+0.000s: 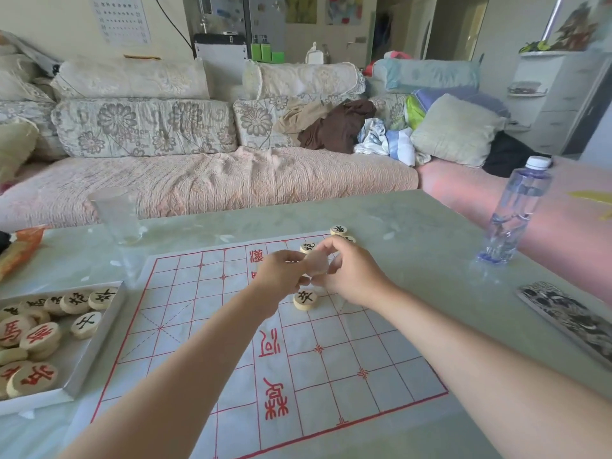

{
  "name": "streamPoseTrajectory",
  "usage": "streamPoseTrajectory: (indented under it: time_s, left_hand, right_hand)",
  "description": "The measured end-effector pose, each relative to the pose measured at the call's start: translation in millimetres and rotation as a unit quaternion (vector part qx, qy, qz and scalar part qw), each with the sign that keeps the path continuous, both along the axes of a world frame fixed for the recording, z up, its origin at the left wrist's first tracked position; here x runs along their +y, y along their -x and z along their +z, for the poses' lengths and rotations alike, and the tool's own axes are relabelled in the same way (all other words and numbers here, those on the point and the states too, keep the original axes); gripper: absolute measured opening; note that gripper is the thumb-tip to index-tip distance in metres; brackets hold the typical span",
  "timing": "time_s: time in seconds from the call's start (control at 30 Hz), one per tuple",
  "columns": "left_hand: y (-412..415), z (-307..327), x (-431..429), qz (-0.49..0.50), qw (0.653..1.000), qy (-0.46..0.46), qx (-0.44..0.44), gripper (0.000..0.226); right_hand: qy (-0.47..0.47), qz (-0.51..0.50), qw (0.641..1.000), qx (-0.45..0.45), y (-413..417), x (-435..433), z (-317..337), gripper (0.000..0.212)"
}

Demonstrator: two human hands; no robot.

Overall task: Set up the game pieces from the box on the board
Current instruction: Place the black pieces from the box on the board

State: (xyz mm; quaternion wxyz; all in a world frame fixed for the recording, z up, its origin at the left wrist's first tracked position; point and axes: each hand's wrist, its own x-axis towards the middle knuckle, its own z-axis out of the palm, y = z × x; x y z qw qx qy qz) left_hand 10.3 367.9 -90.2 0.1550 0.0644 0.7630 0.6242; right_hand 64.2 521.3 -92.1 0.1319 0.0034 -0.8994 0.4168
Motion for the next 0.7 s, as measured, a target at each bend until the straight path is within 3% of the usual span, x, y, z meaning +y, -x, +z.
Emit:
streamPoseTrajectory:
  time_s: [0.1,0.2,0.23,0.3,0.33,0.37,0.47,0.7]
  left_hand:
    - [0,-5,9,-0.012,1.000,0.008,0.017,0.019]
    - [2,-14,8,-0.044,0.983,0.134,0.116,0.018]
    - [2,-18,5,-0.062,0.958,0.217,0.177,0.018]
    - [3,-26,-1,-0.100,0.876,0.362,0.301,0.021]
    - [3,-29,-4,-0.114,0.846,0.395,0.339,0.021]
    - [4,-32,-6,-0.124,0.836,0.404,0.349,0.021]
    - [6,-34,-8,-0.144,0.859,0.371,0.323,0.019]
    - [3,-36,-7,-0.156,0.868,0.363,0.302,0.012]
  right_hand:
    - [-0.014,0.009,1.000,-0.004,-1,11,1,0.039]
    - [-0.039,-0.047,0.998,-0.001,5,32,-6,0.037]
    - [-0.050,-0.082,0.995,-0.011,7,42,-7,0.036]
    - [-0.078,-0.143,0.985,-0.055,7,59,-7,0.030]
    - [-0.092,-0.163,0.979,-0.080,6,67,-8,0.029]
    - [-0.105,-0.174,0.974,-0.100,5,72,-8,0.029]
    - [-0.139,-0.182,0.963,-0.144,2,79,-11,0.030]
    - [-0.237,-0.173,0.931,-0.218,-2,73,-6,0.022]
